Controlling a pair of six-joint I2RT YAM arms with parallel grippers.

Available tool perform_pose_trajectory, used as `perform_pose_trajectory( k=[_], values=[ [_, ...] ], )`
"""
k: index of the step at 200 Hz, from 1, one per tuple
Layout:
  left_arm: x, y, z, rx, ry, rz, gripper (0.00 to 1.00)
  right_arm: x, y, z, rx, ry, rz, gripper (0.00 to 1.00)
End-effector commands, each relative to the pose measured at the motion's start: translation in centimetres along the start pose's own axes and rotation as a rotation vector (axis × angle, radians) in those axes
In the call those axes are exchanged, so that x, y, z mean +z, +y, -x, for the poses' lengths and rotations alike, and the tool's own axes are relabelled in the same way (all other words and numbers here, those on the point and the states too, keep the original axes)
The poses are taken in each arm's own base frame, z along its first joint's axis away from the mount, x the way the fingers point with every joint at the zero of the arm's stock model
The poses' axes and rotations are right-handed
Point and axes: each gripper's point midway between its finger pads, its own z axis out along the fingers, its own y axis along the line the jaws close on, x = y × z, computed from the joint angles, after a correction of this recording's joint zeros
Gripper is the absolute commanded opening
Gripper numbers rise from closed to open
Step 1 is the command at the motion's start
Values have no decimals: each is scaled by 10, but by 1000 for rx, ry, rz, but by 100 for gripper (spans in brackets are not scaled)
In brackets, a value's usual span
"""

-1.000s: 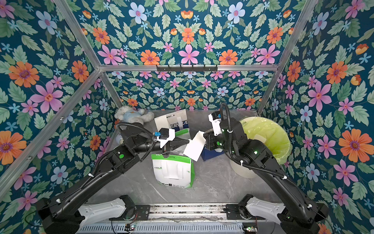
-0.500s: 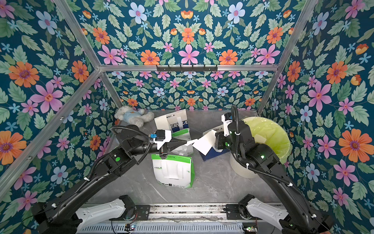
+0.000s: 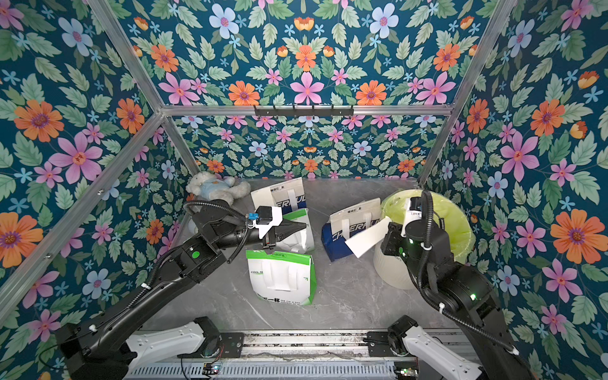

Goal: Shred takeout receipts and throw away
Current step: Shred the takeout receipt, then place the takeout receipt in the trash bin.

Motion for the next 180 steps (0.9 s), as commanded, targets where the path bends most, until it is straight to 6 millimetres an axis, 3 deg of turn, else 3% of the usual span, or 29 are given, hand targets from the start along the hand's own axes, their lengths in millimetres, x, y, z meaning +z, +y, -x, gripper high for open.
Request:
perform_pose_trajectory(
  k=[1,21,43,68,95,135,170,180],
  values=[
    [3,9,11,21,-36,28,0,-14,-25,-1,13,-29,-93,0],
    [10,25,17,26,-59,81,0,-28,-32,-5,22,-45,-76,0],
    [28,46,30,22,-96,115,0,-38,-16,-19,4,-37,79,0],
    [68,64,41,-2,-132,106,0,-44,0,-46,-1,11,242,0],
    [123,67,48,-22,-192,79,0,-43,11,-80,-4,96,351,0],
    [210,58,34,-88,-247,39,0,-59,34,-105,1,113,570,0],
    [274,51,8,-174,-232,23,0,-84,30,-105,6,54,638,0],
    [288,51,-7,-195,-197,35,0,-90,27,-106,2,50,640,0]
  ],
)
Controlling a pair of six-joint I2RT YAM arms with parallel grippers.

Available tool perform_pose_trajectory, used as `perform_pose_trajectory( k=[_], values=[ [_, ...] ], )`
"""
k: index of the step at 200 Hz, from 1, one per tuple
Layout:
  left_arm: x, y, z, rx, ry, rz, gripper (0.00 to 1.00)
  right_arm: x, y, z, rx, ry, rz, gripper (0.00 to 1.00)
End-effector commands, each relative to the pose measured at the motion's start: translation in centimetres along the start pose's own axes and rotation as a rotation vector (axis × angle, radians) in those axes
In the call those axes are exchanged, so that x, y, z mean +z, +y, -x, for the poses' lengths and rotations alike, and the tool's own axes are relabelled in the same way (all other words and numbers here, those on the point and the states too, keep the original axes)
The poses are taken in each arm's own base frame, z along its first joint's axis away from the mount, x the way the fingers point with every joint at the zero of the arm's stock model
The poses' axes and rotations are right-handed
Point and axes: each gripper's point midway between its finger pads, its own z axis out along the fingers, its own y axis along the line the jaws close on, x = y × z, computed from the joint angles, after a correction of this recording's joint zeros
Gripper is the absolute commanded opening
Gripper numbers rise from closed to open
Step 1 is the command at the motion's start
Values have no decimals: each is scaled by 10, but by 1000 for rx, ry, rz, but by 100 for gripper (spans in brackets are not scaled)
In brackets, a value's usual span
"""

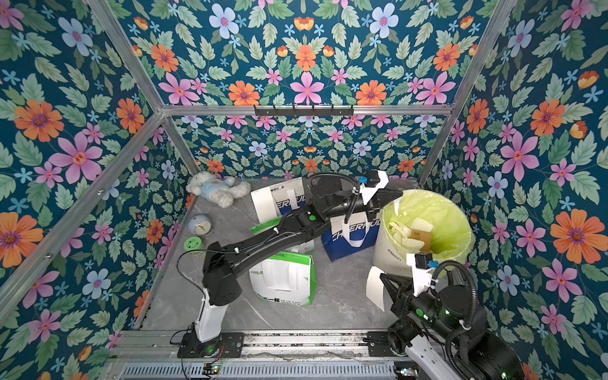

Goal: Shred takeout receipts and throw away
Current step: Place the takeout receipt in the trash bin.

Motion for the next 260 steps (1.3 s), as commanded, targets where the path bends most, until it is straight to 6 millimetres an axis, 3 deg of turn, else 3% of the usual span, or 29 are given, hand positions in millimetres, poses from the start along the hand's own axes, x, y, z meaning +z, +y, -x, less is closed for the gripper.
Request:
perform_pose_trajectory(
  k=[1,28,34,47,61,75,87,134,191,220,237,260],
  values=[
    [19,6,-13,-59,10,47,0,-13,13,2,-14,-20,71,0],
    [31,21,-54,-134,84,155,0,-23,8,-3,-18,-7,34,0],
    [32,23,-61,-148,102,166,6,-24,7,-3,-21,-8,30,0],
    [31,24,-73,-167,146,177,26,-26,7,-2,-24,-13,26,0],
    [28,22,-82,-176,191,177,56,-27,6,0,-26,-27,20,0],
    [26,19,-90,-183,231,171,73,-27,6,1,-30,-33,17,0],
    [24,16,-93,-181,255,155,99,-25,6,3,-29,-36,18,0],
    [22,10,-68,-155,219,119,99,-17,4,8,-22,-23,-4,0],
    [16,7,-55,-153,227,116,99,-24,-8,14,-13,-49,-83,0],
    [-4,16,-9,-74,180,194,99,-21,-5,22,-20,-57,-84,0],
    [-26,18,23,4,167,241,99,-18,2,33,-28,-89,-60,0],
    [-62,10,50,101,202,253,99,-8,10,46,-44,-113,-25,0]
  ],
)
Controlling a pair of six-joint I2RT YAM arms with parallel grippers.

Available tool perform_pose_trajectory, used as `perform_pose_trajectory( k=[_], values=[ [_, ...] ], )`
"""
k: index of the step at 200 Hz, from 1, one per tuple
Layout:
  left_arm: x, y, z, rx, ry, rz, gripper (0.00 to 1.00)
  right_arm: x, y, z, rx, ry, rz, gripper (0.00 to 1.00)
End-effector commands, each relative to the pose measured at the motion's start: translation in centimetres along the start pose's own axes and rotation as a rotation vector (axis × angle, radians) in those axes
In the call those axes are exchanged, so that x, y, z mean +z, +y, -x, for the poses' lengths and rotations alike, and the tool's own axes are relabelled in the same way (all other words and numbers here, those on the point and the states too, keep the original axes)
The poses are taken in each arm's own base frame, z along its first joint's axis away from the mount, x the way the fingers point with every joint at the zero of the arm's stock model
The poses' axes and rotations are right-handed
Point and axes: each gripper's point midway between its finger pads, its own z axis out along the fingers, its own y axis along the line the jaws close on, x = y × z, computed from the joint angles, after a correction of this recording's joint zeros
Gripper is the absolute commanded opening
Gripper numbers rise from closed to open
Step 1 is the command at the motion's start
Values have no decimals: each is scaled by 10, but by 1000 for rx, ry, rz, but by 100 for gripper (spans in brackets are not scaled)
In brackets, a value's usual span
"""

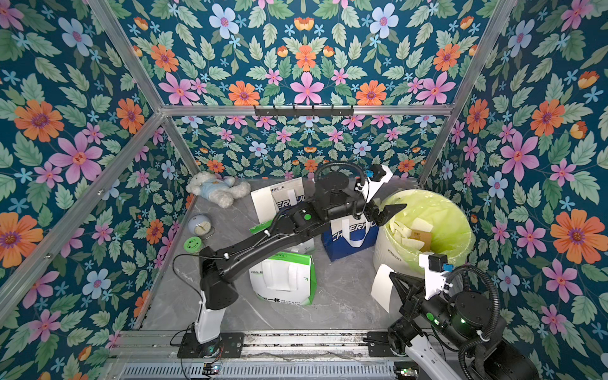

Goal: Shred takeout receipts and throw away
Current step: Place the takeout receipt in the trash bin, then shred the takeout receipt.

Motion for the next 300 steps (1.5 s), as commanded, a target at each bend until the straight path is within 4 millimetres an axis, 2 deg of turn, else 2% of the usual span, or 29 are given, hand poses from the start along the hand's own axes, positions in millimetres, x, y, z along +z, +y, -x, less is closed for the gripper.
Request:
perform_pose_trajectory(
  k=[1,29,46,69,95,120,143,174,203,251,278,300],
  values=[
    [-35,5,27,134,-14,53,99,8,12,22,-26,-64,45,0],
    [-82,-18,24,196,23,-64,98,31,30,36,-40,-64,116,0],
    [-105,-30,13,185,45,-158,88,47,45,43,-50,-50,184,0],
    [-125,-42,-7,142,103,-266,76,64,69,54,-68,-31,301,0],
    [-148,-40,-14,56,109,-365,71,74,97,63,-99,-14,439,0],
    [-173,-30,-9,-24,41,-432,72,82,106,67,-125,10,481,0],
    [-190,-32,-9,-49,19,-484,75,89,108,67,-131,26,489,0],
    [-198,-43,-14,-70,39,-563,74,95,111,68,-136,29,505,0],
    [-202,-52,-15,-93,30,-632,67,98,112,70,-143,32,509,0],
    [-196,-50,-15,-104,31,-643,56,99,113,71,-154,44,507,0],
    [-192,-45,-14,-99,25,-608,41,101,109,69,-155,41,488,0],
    [-191,-40,-15,-94,21,-559,33,103,107,68,-155,47,477,0]
  ],
)
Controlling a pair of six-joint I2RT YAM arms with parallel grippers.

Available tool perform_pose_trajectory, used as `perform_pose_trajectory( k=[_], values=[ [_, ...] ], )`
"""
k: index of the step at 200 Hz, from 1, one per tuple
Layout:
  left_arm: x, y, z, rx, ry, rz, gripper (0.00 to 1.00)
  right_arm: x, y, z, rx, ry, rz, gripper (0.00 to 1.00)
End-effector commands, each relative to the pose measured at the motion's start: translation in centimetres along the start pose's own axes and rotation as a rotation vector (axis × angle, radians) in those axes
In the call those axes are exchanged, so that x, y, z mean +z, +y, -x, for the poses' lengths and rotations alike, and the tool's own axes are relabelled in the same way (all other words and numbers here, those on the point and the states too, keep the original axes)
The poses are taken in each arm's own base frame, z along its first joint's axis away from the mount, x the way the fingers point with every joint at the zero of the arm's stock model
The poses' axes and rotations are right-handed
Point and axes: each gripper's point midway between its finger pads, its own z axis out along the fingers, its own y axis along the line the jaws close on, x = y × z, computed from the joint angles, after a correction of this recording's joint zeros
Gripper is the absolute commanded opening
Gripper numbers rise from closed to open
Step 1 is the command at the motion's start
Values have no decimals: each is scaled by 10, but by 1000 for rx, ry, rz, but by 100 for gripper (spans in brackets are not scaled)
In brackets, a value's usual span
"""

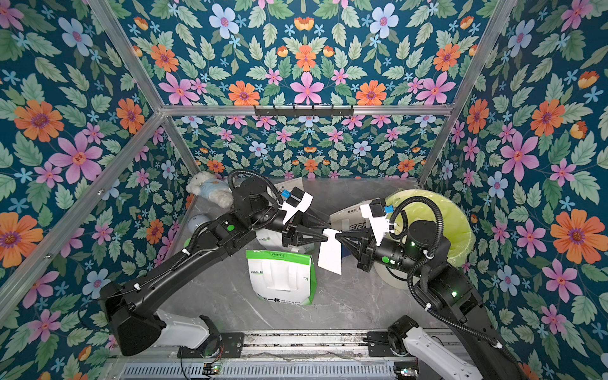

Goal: Shred takeout receipts and throw away
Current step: Shred the takeout receipt.

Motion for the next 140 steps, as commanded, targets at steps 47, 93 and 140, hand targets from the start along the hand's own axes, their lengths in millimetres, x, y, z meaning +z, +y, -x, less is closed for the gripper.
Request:
perform_pose_trajectory(
  k=[47,93,140],
  values=[
    [-2,8,10,48,-44,69,30,2,-4,3,-24,-11,-15,0],
    [1,8,9,46,-42,68,18,3,-6,3,-18,-5,-24,0],
    [1,8,8,61,-38,79,0,2,-12,4,-16,-17,-67,0]
  ],
)
